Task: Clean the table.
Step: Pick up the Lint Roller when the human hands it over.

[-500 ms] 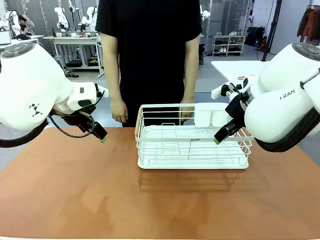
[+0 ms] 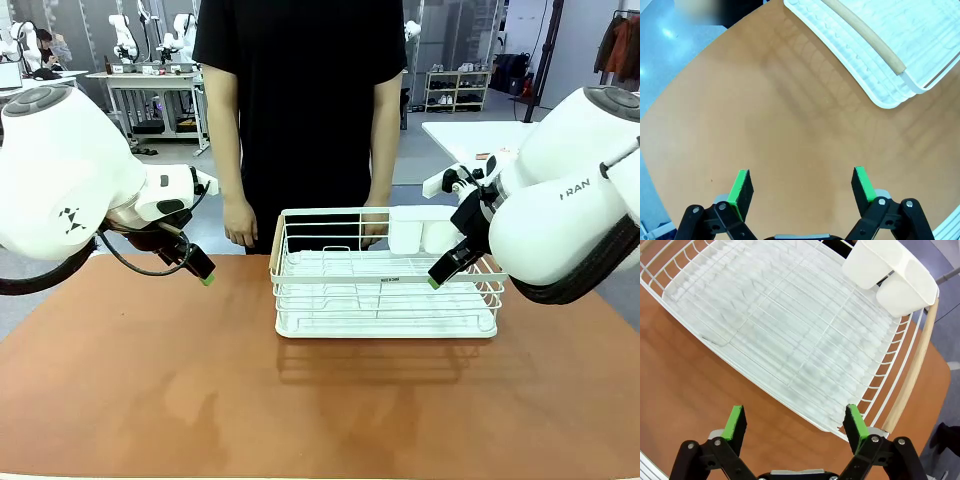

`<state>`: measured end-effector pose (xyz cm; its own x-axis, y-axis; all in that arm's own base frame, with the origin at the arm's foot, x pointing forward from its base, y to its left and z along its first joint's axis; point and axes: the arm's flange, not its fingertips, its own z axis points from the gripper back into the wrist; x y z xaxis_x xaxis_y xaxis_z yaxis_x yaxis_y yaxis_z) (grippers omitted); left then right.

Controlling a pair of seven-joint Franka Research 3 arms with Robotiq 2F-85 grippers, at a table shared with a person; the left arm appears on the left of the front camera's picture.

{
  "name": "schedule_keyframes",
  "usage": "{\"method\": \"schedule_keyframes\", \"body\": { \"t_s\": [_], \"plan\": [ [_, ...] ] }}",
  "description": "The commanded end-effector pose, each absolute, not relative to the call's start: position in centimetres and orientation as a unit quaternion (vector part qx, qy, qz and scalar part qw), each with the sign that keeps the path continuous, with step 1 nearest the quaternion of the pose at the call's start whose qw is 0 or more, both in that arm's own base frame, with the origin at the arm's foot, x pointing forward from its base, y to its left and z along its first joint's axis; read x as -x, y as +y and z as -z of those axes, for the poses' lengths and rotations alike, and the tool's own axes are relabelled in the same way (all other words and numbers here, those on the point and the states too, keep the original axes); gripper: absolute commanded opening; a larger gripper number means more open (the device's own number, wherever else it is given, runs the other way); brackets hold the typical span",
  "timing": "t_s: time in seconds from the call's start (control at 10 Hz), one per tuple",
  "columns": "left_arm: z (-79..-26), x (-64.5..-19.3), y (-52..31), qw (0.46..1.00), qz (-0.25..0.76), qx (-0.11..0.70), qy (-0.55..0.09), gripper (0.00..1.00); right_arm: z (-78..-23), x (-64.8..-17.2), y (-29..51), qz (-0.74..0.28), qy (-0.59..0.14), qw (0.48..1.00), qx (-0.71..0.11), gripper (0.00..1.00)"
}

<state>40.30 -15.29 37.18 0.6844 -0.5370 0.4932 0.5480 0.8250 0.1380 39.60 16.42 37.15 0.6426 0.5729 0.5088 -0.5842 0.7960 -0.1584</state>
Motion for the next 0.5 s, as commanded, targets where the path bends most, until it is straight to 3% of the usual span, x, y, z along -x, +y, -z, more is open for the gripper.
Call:
{"method": "schedule_keyframes", "body": {
  "t_s": [0.0,0.4],
  "plan": [
    [-37.18,-40.34,-15.17,0.918,0.294,0.010,-0.265,1.00,-37.15,-39.59,16.45,-0.319,-0.277,0.906,-0.011,1.00],
    [-37.18,-40.34,-15.17,0.918,0.294,0.010,-0.265,1.00,-37.15,-39.59,16.45,-0.319,-0.277,0.906,-0.011,1.00]
  ]
}}
